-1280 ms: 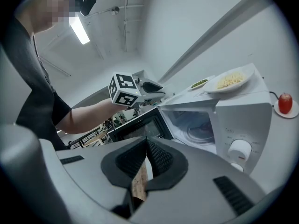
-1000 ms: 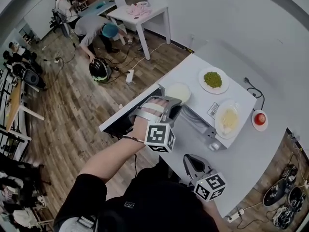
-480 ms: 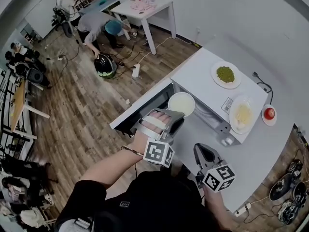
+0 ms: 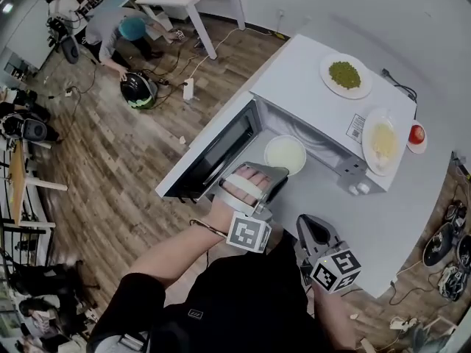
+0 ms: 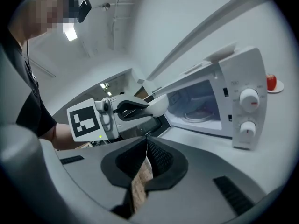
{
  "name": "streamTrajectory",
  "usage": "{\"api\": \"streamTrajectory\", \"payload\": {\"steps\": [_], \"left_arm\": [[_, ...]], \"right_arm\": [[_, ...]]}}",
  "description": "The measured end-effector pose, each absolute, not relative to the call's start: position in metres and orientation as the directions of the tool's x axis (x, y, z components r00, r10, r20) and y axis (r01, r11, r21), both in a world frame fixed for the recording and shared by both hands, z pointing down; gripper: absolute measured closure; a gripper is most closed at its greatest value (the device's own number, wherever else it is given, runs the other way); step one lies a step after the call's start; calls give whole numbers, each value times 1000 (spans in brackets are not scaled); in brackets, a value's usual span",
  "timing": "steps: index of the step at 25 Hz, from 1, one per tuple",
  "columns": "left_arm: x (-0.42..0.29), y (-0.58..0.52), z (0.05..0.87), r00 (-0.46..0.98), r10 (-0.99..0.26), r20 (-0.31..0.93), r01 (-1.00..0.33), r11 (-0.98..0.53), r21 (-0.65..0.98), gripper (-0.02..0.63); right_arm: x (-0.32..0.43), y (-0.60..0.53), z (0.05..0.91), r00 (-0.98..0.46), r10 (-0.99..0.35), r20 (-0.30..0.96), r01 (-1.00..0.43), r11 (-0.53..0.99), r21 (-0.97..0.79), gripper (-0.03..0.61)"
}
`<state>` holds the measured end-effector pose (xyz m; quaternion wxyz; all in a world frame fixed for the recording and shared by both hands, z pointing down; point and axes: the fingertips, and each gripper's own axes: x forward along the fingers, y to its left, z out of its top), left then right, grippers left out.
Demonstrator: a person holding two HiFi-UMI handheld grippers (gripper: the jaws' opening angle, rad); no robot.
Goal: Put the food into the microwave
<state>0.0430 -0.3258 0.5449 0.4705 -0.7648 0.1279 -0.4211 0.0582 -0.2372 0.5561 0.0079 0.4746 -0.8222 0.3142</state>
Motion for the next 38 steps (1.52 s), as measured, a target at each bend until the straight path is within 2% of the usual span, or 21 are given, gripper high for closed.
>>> {"api": "streamTrajectory", "payload": {"steps": [8,15,27,38], "left_arm": [[85,-351,607,626,-534,569,260,-545,-797,522],[119,-383,641,621,-519,587,277,-555,-785,522],[149,-425,675,591,-504,630,314,-576,-755,522],[179,-454,676,599,-536,595,297,-541,-787,520]], "right_arm": [[64,-213,596,-505,-773,385,-805,261,-533,563],[66,-217,618,-523,-756,394,-792,260,-553,563],[96,-242,640,-512,-762,397,-788,232,-570,563],[96,-255,645,-542,-733,412,-768,232,-597,563]]}}
